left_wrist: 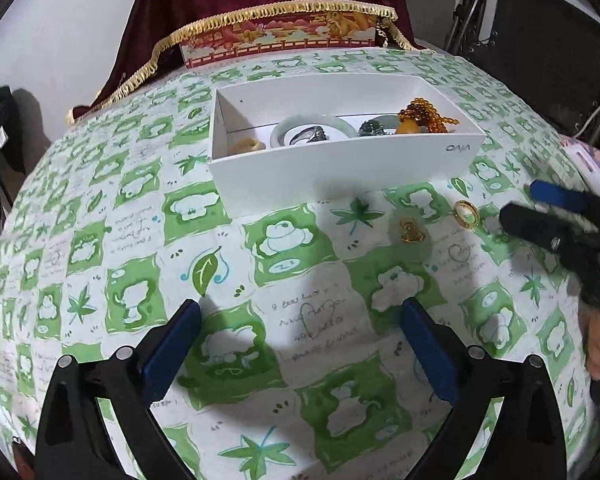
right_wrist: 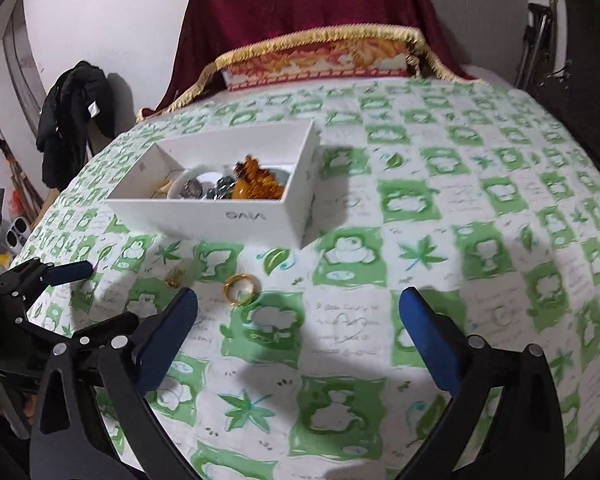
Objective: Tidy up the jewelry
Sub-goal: 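Withdraw both tools from the box back over the cloth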
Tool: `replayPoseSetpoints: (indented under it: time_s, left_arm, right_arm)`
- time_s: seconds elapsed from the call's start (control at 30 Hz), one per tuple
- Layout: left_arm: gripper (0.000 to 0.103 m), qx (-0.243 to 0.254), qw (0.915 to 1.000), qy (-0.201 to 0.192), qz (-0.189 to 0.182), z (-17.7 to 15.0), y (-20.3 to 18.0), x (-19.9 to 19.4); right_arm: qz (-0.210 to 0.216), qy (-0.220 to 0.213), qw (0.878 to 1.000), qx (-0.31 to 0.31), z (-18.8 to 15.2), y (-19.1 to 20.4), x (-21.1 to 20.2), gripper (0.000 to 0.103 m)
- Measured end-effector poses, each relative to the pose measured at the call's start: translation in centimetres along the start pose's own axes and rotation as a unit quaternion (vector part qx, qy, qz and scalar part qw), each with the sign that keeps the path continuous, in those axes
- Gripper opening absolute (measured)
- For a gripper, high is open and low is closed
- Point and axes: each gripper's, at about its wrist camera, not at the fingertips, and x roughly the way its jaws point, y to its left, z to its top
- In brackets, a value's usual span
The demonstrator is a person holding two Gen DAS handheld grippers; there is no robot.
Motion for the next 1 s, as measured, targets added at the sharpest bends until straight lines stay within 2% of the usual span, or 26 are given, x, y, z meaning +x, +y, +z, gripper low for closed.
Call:
replayPoseSetpoints:
  time_s: [0.2, 0.3, 0.5, 0.6, 0.7, 1.0]
  left_arm:
    - [0.1, -0.002, 1.0, -0.006, 0.004, 0.1, -0.2, 0.1]
    - [0.1, -0.002, 1.0, -0.006, 0.004, 0.2, -0.2, 0.1]
    - [0.1, -0.002, 1.0, -0.006, 0.003, 0.1, -0.2, 0.1]
    - [0.1, -0.002, 1.0, -0.006, 0.004, 0.2, -0.2, 0.1]
    - [0.1, -0.002, 1.0, -0.004, 0.004, -0.1, -0.2, -0.2]
    - [0.1, -0.002, 1.0, -0.004, 0.001, -0.7, 0.1, -0.5]
  right_arm:
    - [-0.032, 0.015, 0.998, -0.05, 0.0, 2.1, 0.7, 0.098]
    - [-0.035, 0.019, 0.998, -0.042, 0.1, 1.8, 1.0, 0.098]
    - [-0.026, 0.002, 1.0, 0.015, 1.3, 0.3, 1.3, 0.098]
    - [-0.033, 0.027, 0.999, -0.008, 1.5, 1.4, 2.5, 0.098]
    - [-0.047, 0.033, 0.998, -0.029, 1.5, 2.3, 2.8, 0.098]
    - [-0.076, 0.049, 0.995, -0.031, 1.5, 2.2, 3.7, 0.098]
